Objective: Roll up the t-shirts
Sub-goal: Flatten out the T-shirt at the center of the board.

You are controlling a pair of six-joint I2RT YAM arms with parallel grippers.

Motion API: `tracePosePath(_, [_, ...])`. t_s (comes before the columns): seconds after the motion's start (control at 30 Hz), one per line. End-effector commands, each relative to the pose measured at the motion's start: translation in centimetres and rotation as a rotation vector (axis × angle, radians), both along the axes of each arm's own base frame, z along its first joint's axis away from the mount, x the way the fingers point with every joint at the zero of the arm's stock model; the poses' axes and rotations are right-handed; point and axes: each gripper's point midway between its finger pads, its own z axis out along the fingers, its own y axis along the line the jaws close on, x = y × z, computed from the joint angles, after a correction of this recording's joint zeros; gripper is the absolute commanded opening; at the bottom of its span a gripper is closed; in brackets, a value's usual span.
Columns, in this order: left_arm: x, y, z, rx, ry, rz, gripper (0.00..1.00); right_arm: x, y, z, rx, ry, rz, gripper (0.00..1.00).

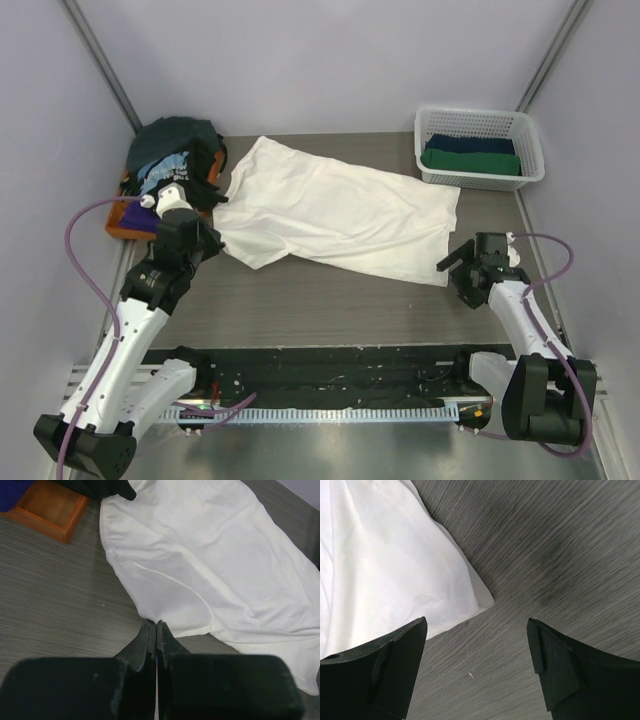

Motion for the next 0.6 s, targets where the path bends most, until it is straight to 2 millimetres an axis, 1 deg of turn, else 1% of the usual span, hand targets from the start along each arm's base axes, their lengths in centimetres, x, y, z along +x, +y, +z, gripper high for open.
tracePosePath(0.0, [-0.1,0.2,1.1,0.0,-0.041,0.0,0.0,0.4,1.2,0.4,0.074,-0.06,-0.011,0.83])
tracePosePath(0.03, [-0.1,0.3,1.1,-0.002,-0.041,0.002,0.0,0.8,1.4,0.4,0.084,-0.078,-0.015,0.8])
tracePosePath(0.07, [-0.1,0.2,1.0,0.0,-0.039,0.0,0.0,0.8,1.5,0.0,0.104,-0.076,-0.034,0.73])
tracePosePath(0.1, [-0.1,0.3,1.0,0.001,-0.041,0.002,0.0,0.9,1.6,-0.5,0.116,-0.064,-0.045,0.71])
tracePosePath(0.13, [-0.2,0.3,1.0,0.001,-0.039,0.003,0.0,1.4,1.7,-0.5,0.126,-0.079,-0.054,0.7])
tracePosePath(0.2, [-0.2,0.4,1.1,0.002,-0.04,0.004,0.0,1.6,2.0,-1.3,0.16,-0.054,-0.076,0.69])
tracePosePath(0.33, [-0.3,0.4,1.0,0.005,-0.038,0.005,0.0,2.5,2.2,-1.7,0.19,-0.052,-0.106,0.68])
tracePosePath(0.57, [-0.5,0.5,1.0,0.004,-0.038,0.005,0.0,3.0,1.6,-1.4,0.186,-0.065,-0.162,0.68])
